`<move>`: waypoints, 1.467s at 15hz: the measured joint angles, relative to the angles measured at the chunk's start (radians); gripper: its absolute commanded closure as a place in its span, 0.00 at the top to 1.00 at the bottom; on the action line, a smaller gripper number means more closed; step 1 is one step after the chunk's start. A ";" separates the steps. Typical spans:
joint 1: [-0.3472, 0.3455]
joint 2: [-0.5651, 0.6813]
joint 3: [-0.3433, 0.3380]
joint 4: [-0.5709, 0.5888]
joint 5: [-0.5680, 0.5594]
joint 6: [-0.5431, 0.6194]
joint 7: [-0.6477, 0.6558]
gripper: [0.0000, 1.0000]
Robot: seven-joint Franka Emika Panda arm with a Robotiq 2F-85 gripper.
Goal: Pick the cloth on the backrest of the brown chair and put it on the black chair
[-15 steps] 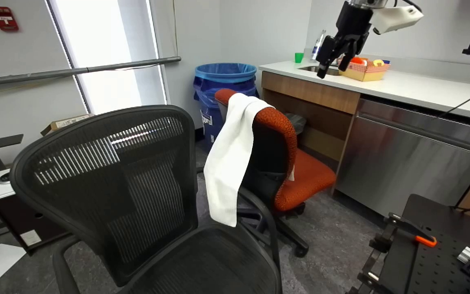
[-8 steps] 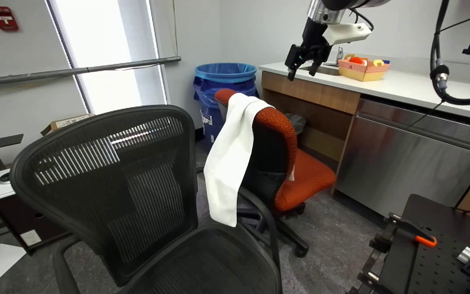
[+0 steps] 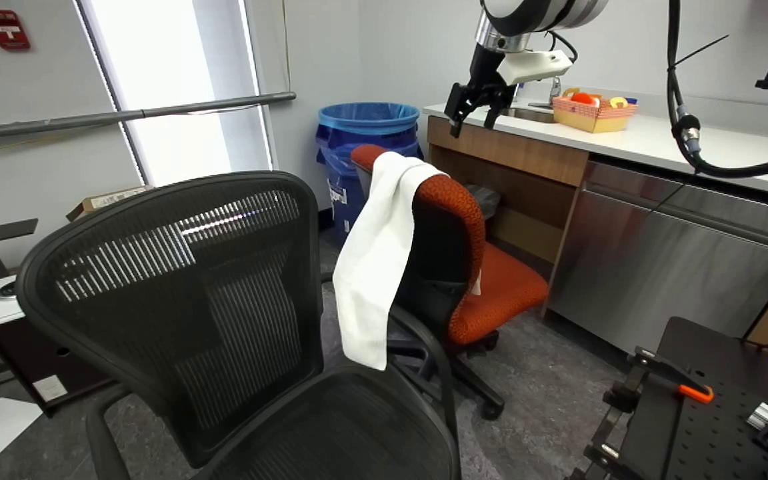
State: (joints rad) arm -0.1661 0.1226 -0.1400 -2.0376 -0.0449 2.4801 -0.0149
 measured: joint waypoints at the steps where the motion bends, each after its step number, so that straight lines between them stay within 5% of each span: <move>1: 0.000 0.000 0.000 0.001 0.000 0.000 0.000 1.00; 11: 0.002 0.028 0.010 0.010 0.001 0.045 -0.008 1.00; 22: 0.010 0.336 0.031 0.271 0.001 0.110 -0.013 1.00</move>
State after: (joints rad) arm -0.1566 0.4585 -0.1090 -1.7666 -0.0442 2.5900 -0.0282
